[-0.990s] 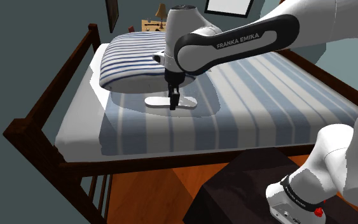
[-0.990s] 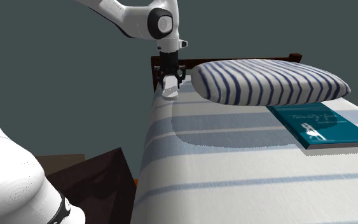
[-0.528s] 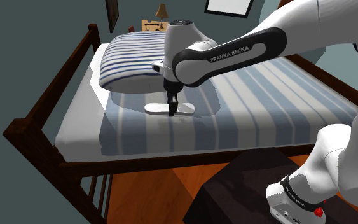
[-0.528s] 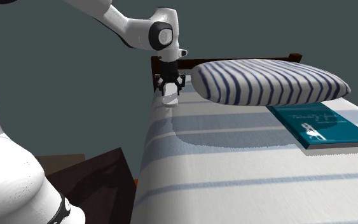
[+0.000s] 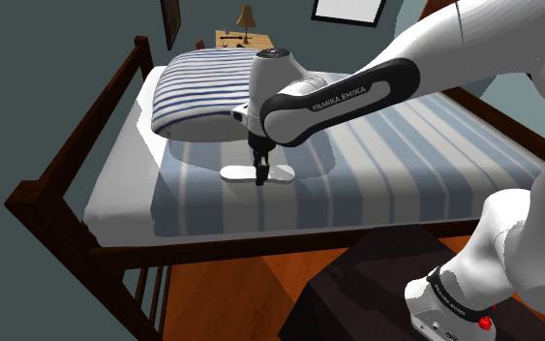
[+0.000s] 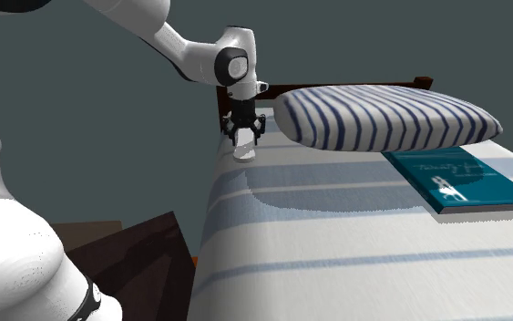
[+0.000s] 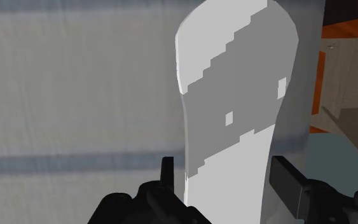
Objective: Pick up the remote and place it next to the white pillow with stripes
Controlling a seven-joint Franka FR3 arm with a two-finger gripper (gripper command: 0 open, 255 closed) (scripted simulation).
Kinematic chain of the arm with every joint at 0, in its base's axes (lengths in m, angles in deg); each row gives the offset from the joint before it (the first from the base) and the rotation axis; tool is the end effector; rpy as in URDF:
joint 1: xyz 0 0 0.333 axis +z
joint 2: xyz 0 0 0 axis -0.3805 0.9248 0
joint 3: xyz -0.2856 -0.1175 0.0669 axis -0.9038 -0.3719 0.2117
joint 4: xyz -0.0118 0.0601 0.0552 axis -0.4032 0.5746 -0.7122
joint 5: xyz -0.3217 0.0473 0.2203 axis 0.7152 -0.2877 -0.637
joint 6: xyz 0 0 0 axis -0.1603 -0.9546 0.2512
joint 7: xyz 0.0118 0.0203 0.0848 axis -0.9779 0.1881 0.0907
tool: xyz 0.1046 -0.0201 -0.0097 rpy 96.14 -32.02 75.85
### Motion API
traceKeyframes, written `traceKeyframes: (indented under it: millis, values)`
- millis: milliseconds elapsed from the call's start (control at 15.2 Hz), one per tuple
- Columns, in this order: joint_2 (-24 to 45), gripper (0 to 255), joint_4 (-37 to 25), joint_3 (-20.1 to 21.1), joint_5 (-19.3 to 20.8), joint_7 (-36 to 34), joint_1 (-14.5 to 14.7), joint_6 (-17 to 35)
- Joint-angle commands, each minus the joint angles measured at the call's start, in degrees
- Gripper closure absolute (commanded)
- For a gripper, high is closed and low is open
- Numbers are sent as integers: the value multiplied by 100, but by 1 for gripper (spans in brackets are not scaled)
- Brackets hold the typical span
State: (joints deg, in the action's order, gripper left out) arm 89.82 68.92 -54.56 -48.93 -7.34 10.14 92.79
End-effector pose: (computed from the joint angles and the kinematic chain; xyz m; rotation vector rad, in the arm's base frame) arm 0.5315 0.2472 0.3440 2.6945 1.5715 -0.0003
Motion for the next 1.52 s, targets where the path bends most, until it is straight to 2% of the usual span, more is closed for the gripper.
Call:
traceKeyframes:
  millis: [0,264,330,660,924,1452]
  values:
    - [4,255,5,0,-1,1,0,14]
    - [4,255,5,0,-1,1,0,14]
    - [4,0,5,0,-1,0,0,14]
    - [4,0,5,0,-1,1,0,14]
    - [-345,0,-310,-9,56,-39,21,-647]
    - [-345,0,-310,-9,56,-39,22,-647]
